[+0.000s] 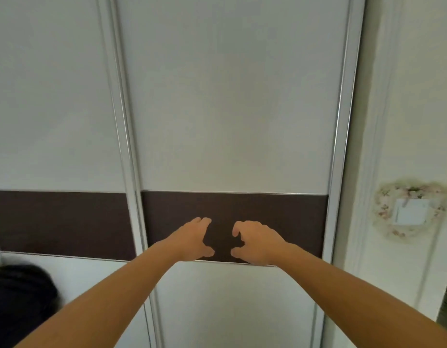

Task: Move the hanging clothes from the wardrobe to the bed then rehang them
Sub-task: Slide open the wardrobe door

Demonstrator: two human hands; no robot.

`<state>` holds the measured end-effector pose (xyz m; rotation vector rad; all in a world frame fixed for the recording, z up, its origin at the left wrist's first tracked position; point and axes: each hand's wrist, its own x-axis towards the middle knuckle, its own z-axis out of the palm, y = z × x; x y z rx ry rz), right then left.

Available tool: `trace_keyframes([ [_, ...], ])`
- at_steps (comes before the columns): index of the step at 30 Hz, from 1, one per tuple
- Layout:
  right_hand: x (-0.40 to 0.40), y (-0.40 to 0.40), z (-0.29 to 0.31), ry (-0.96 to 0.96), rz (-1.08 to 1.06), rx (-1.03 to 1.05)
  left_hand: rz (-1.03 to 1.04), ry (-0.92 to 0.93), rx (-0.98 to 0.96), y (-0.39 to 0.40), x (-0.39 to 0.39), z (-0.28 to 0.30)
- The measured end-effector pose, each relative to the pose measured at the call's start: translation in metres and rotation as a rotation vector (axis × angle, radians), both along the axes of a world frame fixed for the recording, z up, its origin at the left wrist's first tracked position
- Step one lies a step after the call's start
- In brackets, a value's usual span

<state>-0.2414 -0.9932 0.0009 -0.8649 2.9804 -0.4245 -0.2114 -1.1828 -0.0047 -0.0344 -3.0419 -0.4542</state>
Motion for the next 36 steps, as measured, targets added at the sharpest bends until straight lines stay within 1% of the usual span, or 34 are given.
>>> trace_keyframes([
  [3, -0.035, 0.003, -0.001, 0.108, 0.019, 0.007, -0.063, 0.076, -0.028, 0.009, -0.038, -0.001],
  [5, -0.055, 0.003, -0.006, 0.199, 0.011, 0.019, -0.132, 0.154, -0.111, 0.015, -0.058, -0.003],
  [8, -0.084, 0.002, -0.014, 0.341, -0.026, 0.064, -0.215, 0.338, -0.259, 0.018, -0.085, -0.007],
  [11, -0.111, 0.003, -0.020, 0.435, -0.081, 0.118, -0.215, 0.485, -0.356, 0.013, -0.115, -0.012],
  [15, -0.133, 0.001, -0.026, 0.509, -0.183, 0.188, -0.191, 0.546, -0.432, -0.002, -0.145, -0.022],
  [17, -0.139, 0.004, -0.027, 0.516, -0.264, 0.129, -0.212, 0.564, -0.442, -0.010, -0.157, -0.027],
  [20, -0.146, 0.021, -0.025, 0.508, -0.470, -0.028, -0.233, 0.629, -0.461, -0.019, -0.176, -0.033],
  [22, -0.151, 0.033, -0.025, 0.508, -0.547, -0.017, -0.247, 0.652, -0.470, -0.019, -0.186, -0.039],
  [24, -0.154, 0.038, -0.026, 0.494, -0.550, 0.021, -0.255, 0.670, -0.451, -0.016, -0.192, -0.043],
  [27, -0.161, 0.034, -0.031, 0.488, -0.541, 0.010, -0.238, 0.706, -0.401, -0.009, -0.197, -0.047],
  [36, -0.172, 0.005, -0.045, 0.555, -0.555, 0.010, -0.160, 0.785, -0.284, -0.011, -0.202, -0.043],
])
